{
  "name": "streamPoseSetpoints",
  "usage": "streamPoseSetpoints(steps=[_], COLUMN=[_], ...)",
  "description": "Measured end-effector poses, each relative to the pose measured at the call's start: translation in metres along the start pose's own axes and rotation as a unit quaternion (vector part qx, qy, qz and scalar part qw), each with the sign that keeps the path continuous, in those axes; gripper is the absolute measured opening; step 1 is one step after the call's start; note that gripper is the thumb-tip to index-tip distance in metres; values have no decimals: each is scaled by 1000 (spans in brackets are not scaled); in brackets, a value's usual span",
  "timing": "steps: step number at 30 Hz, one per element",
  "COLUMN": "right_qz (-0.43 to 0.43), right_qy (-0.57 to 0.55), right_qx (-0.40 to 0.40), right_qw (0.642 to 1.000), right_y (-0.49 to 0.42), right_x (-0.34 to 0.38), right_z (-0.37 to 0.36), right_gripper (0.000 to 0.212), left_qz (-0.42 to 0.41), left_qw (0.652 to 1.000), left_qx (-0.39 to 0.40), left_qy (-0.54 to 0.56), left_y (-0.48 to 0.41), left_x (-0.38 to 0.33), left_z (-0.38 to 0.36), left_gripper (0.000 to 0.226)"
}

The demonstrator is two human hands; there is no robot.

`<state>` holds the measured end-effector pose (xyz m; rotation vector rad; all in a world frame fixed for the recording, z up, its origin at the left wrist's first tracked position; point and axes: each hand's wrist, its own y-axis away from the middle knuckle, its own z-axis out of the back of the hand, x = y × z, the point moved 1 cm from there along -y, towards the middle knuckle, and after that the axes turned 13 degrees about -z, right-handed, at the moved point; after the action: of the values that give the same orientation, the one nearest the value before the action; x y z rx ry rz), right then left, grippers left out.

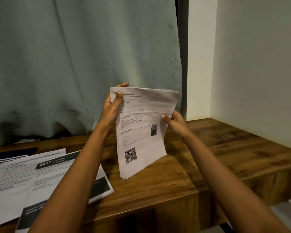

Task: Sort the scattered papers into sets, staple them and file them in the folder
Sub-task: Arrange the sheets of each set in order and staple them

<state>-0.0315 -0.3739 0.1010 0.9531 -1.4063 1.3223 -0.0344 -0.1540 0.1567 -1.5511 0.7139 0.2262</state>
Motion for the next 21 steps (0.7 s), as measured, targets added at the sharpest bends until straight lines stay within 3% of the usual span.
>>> streamPoseSetpoints(steps=[4,7,10,12,21], right_qz=[3,39,55,43,-35], right_qy=[-4,-13,-26,-25,8], right_qx=[-22,-48,-44,-32,-18], right_qw=[1000,998,997,998,999], right_y=[1,-4,-4,-1,7], right_x=[-4,9,5,-10,-60], right_z=[-10,-13,-13,-11,-6], right_gripper=[14,10,17,19,11], left_qz=[52,77,103,115,118], left_qw=[996,994,991,989,986], left_qx=[-42,-70,-79,-82,-111], left_qy=[-59,-39,-27,-34,-32], left_y=[3,-5,-9,-5,-9], left_x=[5,0,0,5,10], left_z=[5,7,11,15,23], left_gripper=[10,7,30,38,21])
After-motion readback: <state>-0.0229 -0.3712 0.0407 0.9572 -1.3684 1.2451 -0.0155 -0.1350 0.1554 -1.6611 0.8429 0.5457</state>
